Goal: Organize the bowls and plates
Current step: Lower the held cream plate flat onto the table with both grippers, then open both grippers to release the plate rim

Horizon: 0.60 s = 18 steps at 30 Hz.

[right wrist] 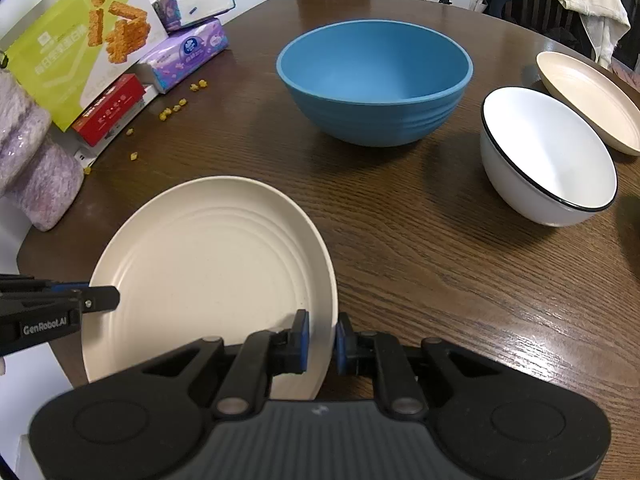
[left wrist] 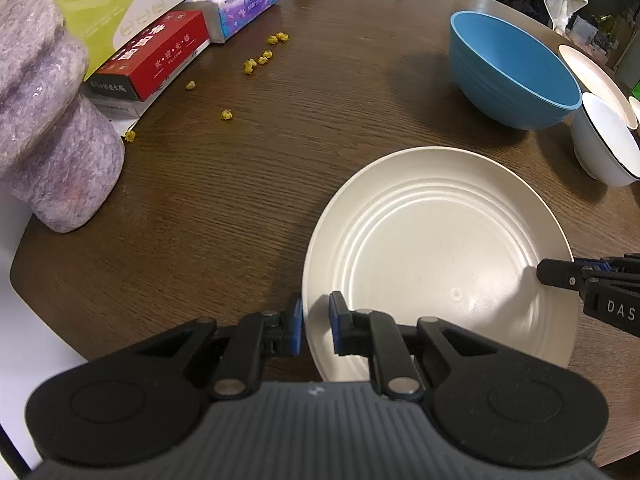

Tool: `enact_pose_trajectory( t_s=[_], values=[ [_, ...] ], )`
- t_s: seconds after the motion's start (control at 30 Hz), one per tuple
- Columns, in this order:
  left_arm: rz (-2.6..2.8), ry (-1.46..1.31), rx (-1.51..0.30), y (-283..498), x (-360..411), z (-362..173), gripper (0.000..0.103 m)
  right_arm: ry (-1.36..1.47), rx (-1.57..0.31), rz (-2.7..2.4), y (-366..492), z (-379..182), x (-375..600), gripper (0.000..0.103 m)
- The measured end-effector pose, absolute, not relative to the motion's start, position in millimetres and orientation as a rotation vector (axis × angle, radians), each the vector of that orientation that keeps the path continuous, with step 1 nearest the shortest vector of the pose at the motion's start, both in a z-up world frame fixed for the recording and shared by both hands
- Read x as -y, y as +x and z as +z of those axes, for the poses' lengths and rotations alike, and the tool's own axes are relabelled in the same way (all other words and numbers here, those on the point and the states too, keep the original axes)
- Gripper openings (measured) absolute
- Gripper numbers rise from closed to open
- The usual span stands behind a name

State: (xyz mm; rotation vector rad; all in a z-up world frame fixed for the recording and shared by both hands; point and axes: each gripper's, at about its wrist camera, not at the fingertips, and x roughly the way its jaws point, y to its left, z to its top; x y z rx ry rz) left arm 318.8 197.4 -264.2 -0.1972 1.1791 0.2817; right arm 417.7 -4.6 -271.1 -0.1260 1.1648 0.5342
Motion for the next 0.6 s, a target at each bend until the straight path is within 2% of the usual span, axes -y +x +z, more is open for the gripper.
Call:
enact_pose_trajectory(
  t_s=[0.17,0.3,0.37,0.47,0.5,0.53,0.6],
  values=[
    [0.278,-0.214,-1.184,318,-200,-262,0.018,-0.122,-1.185,0.538,421,-271,2,0.015],
    [0.292,-0.217,-1.16,315,-201,-254,0.046,-0.104,-1.205,0.541,423,-271,4,0.017],
    [0.295,-0.219,-1.146,313,-202,-248,0.049,-0.094,-1.206,0.544,424,-269,5,0.024],
    [0.301,-0.23,-1.127,309,-204,-239,0.066,-0.094,-1.194,0.554,420,-262,6,0.038],
    [0.304,-0.23,-1.119,307,-204,-236,0.074,-0.093,-1.192,0.558,419,-260,7,0.046],
    [0.305,-0.227,-1.113,306,-204,-233,0.077,-0.092,-1.189,0.562,417,-257,7,0.054],
    [0.293,-0.22,-1.095,300,-201,-225,0.077,-0.084,-1.181,0.569,413,-251,9,0.062]
  ],
)
